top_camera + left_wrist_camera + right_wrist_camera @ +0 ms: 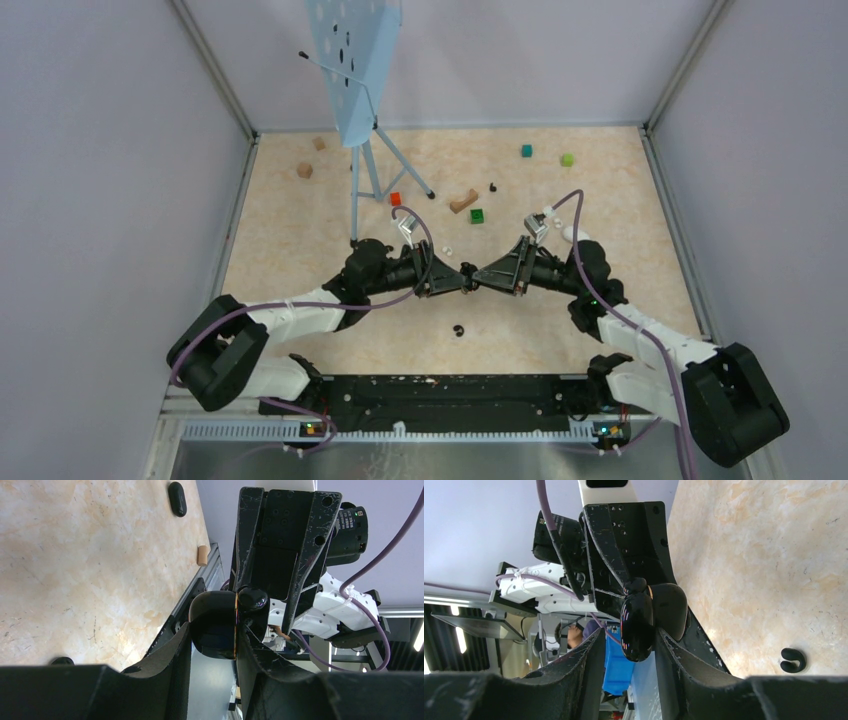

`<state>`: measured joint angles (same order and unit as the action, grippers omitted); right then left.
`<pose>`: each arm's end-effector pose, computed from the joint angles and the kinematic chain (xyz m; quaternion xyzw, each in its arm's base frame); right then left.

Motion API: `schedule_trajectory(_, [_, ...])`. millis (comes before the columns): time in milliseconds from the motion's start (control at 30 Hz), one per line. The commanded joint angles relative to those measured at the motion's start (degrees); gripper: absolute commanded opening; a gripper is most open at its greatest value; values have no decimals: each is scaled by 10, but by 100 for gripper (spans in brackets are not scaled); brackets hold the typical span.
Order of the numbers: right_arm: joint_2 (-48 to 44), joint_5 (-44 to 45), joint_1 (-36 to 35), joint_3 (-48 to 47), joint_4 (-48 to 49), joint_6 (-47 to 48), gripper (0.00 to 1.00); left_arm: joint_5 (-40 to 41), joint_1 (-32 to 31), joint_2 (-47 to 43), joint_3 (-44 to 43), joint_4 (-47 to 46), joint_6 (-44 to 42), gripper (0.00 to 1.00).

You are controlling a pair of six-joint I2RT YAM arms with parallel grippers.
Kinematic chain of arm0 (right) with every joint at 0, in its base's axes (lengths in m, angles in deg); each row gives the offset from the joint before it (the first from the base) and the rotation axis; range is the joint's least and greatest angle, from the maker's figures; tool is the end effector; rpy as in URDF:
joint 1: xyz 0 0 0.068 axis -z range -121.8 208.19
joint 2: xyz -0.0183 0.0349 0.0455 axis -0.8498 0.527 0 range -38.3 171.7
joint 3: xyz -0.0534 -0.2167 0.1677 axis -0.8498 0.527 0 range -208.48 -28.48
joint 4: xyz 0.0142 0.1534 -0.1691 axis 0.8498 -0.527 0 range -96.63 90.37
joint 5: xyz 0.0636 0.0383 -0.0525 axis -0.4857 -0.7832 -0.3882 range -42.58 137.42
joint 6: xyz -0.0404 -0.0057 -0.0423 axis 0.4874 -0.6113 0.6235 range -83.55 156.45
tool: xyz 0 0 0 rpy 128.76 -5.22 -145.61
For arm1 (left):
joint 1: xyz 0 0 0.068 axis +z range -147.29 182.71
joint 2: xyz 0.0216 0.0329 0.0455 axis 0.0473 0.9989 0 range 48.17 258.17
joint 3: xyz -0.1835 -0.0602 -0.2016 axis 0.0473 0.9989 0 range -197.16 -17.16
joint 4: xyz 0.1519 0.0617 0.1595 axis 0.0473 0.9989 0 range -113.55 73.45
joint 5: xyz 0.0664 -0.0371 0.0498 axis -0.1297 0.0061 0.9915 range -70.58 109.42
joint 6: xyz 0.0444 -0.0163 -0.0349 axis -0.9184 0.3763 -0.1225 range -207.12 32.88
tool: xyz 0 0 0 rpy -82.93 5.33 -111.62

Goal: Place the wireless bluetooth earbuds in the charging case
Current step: Pass from the left arm to the right

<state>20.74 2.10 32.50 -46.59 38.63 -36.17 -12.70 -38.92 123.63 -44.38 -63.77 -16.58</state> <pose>0.1513 0.1064 0.2486 0.0218 0.7183 0.6643 0.2058 0.1685 -0.1801 0.2437 -0.0054 0.7477 -0.6396 0.1784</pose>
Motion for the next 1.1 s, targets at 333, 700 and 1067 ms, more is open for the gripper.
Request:
schedule_trajectory(333, [2,0,4,-14,4,13,41,-6,0,-14,-18,-23,-8,10])
schedule_trajectory(700, [10,3,5,-11,6,10,23,-7,0,-15,-20,-23,-8,10])
schedule_trajectory(1067, [7,7,10,1,0,5,0,-1,3,-52,-36,64,-50,55])
